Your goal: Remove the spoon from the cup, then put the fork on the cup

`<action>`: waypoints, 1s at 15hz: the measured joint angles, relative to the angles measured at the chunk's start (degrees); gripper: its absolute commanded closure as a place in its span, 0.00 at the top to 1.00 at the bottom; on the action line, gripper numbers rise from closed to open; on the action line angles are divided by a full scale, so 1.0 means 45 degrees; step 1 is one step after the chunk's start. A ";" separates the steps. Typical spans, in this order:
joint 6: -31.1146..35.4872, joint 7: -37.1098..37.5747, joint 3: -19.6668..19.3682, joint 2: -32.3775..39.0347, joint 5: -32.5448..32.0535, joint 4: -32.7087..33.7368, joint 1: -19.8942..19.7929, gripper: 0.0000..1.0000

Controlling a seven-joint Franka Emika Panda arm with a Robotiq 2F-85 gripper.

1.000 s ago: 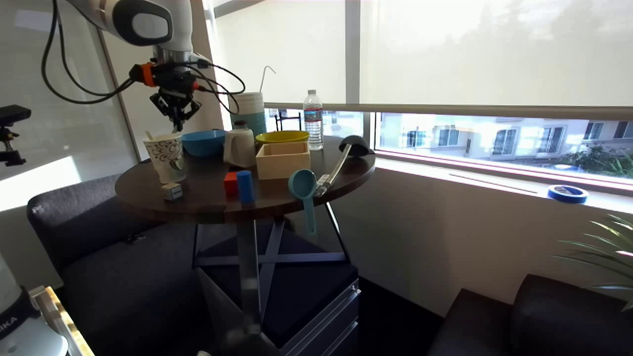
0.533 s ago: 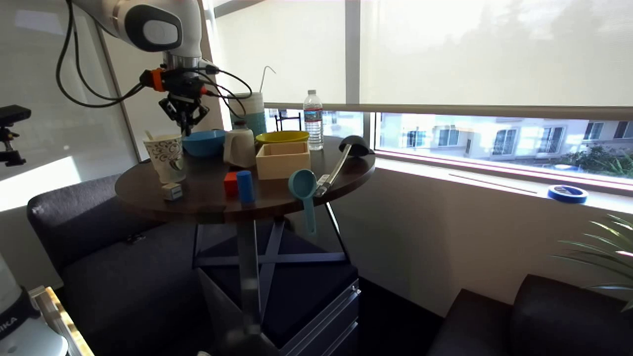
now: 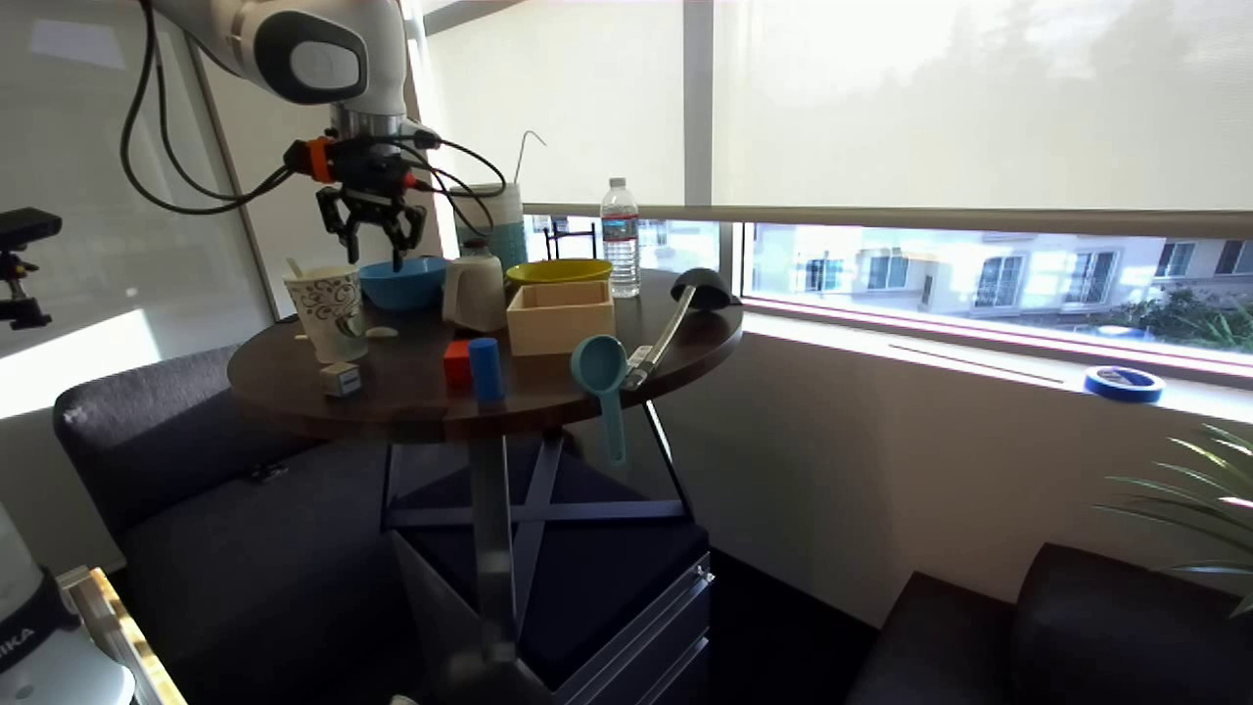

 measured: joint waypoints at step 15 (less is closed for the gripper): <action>-0.3006 0.7716 0.1579 -0.2669 -0.5640 0.0247 -0.1905 1.00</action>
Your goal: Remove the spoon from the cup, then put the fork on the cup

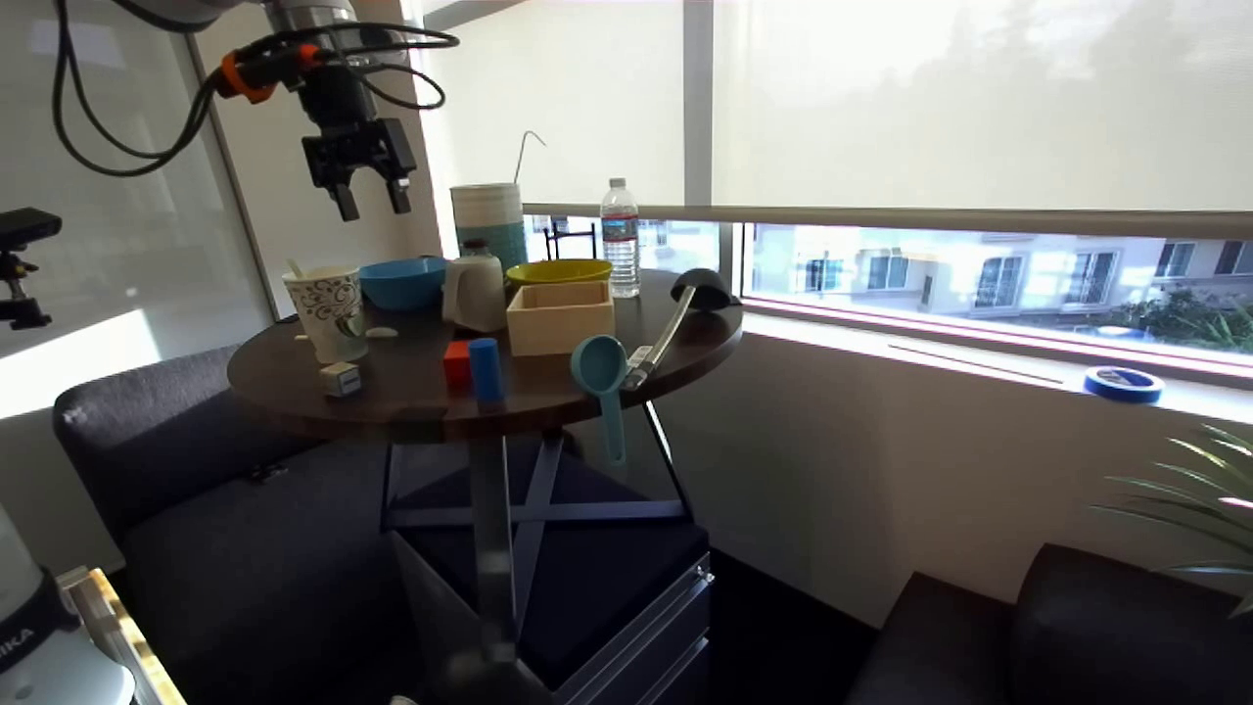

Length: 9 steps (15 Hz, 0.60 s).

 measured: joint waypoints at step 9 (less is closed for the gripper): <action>-0.3832 -0.1185 -0.0196 -0.0143 0.0226 -0.0243 0.0250 1.00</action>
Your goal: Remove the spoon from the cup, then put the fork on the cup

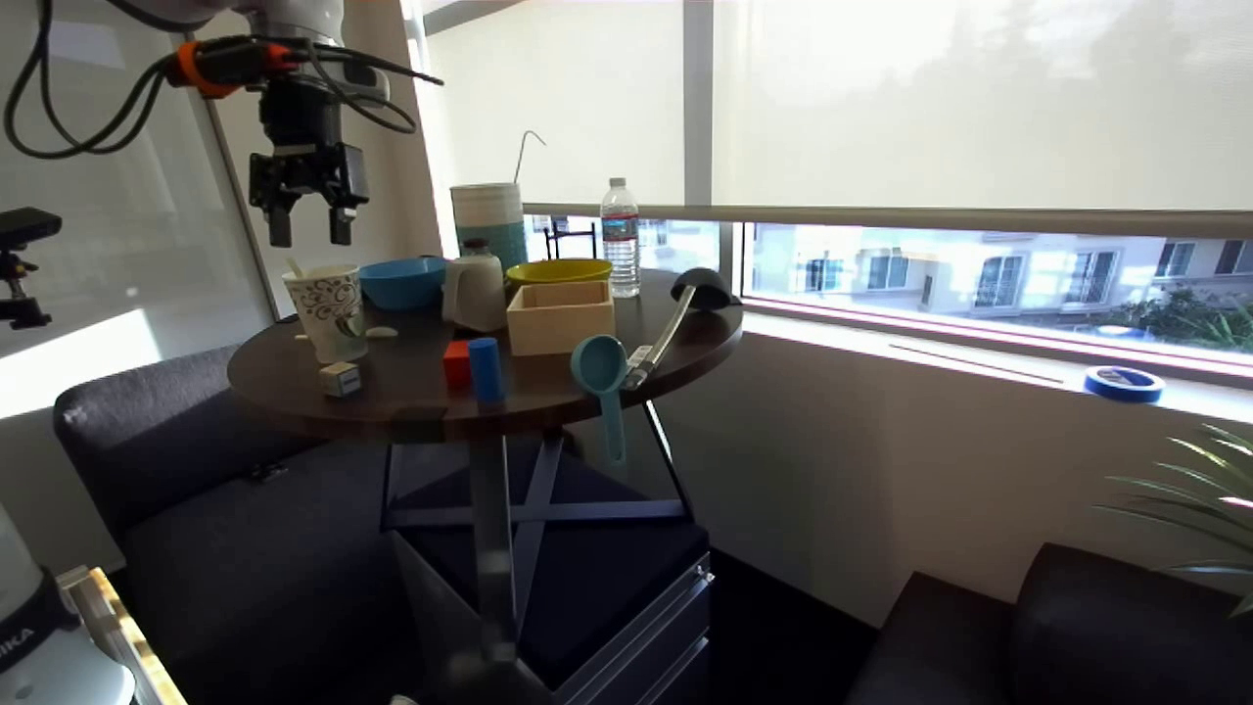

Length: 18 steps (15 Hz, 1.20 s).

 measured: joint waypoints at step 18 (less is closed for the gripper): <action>0.1029 0.5245 -0.0004 -0.0060 0.2276 -0.1174 -0.0627 0.69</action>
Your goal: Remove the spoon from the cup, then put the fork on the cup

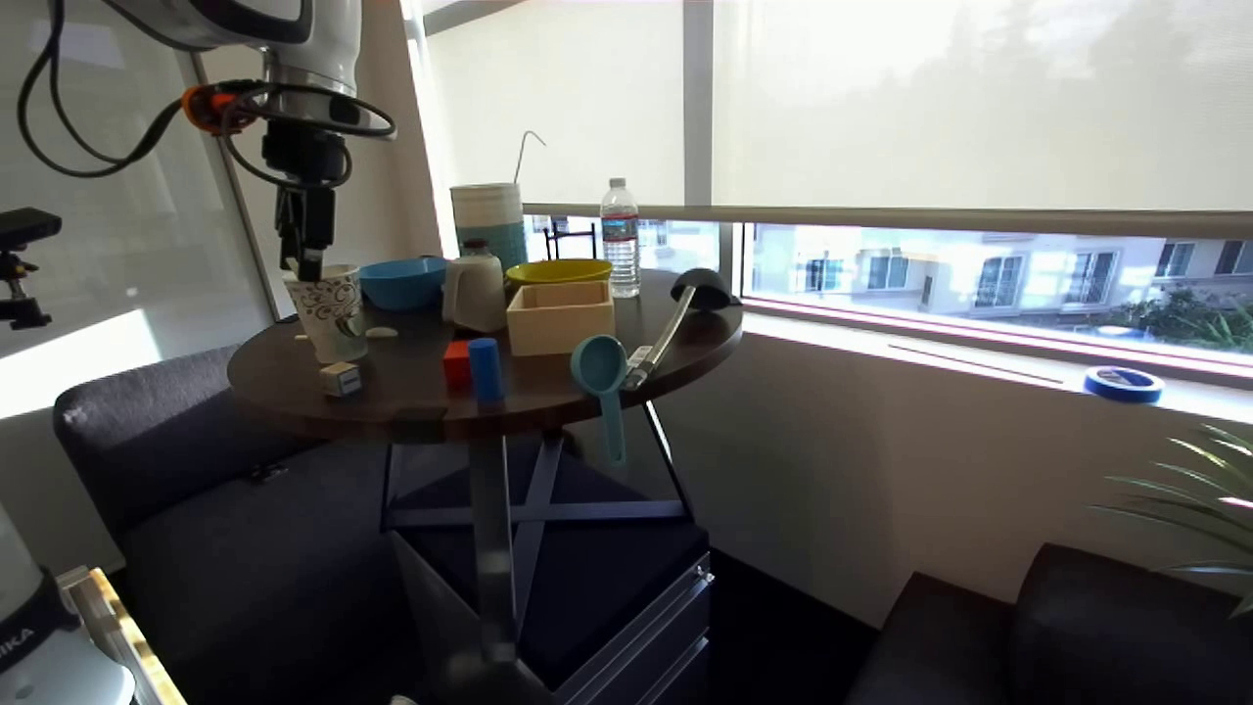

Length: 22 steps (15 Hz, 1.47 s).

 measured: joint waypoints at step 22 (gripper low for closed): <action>0.0180 0.0980 -0.0020 -0.0934 0.0053 0.0020 -0.0407 0.01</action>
